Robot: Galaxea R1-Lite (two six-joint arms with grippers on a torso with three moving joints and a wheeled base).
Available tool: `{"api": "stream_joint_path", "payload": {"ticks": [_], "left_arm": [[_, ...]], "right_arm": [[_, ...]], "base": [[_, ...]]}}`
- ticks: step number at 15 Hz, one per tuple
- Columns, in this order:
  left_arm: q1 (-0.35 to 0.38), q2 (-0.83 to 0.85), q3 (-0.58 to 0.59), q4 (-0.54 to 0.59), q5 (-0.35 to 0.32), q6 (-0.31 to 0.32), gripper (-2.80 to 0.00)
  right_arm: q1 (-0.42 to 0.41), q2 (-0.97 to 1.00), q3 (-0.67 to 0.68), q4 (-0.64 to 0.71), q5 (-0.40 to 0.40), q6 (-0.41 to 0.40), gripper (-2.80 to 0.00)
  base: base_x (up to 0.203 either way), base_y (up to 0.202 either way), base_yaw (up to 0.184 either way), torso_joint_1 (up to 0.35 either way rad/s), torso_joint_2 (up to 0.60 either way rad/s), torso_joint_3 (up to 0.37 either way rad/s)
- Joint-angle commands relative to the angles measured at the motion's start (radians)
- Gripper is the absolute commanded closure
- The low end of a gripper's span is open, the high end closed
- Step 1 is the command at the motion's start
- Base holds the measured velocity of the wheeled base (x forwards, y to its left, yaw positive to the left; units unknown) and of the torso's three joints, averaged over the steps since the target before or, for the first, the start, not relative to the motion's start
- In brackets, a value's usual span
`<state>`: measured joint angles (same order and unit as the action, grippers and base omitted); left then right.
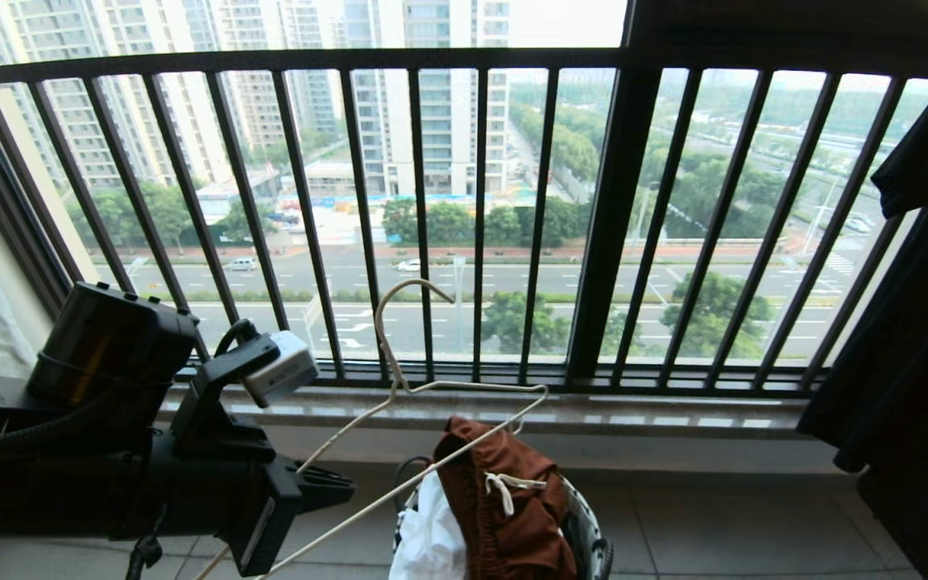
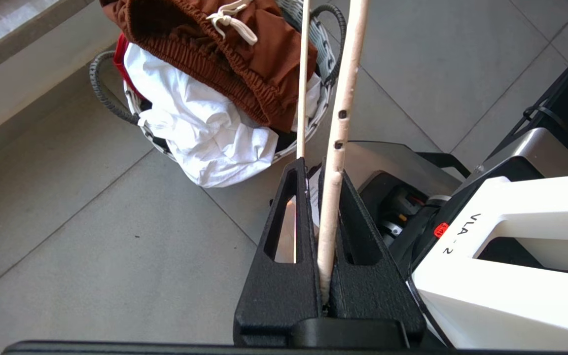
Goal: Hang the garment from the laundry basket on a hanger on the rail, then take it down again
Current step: Pick up clothes from the basket
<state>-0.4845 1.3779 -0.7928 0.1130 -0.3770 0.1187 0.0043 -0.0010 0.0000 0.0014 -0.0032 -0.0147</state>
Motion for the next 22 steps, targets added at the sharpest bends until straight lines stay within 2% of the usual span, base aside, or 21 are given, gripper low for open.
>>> {"api": "stream_joint_path", "payload": {"ticks": [1,10,22], "left_arm": [[0.000,0.000,-0.002,0.001,-0.002,-0.001,0.00],[0.000,0.000,-0.005,0.001,-0.002,-0.002,0.00],[0.001,-0.005,0.000,-0.036,-0.002,-0.011,0.00]], "right_arm": [[0.000,0.001,0.000,0.000,0.000,-0.002,0.00],[0.000,0.001,0.000,0.000,0.000,0.003,0.00],[0.000,0.001,0.000,0.000,-0.001,0.004,0.00]], "base": [[0.000,0.000,0.000,-0.131,0.47,0.326],[0.000,0.000,0.000,-0.074,0.40,0.324],[0.000,0.000,0.000,-0.001,0.02,0.016]]}}
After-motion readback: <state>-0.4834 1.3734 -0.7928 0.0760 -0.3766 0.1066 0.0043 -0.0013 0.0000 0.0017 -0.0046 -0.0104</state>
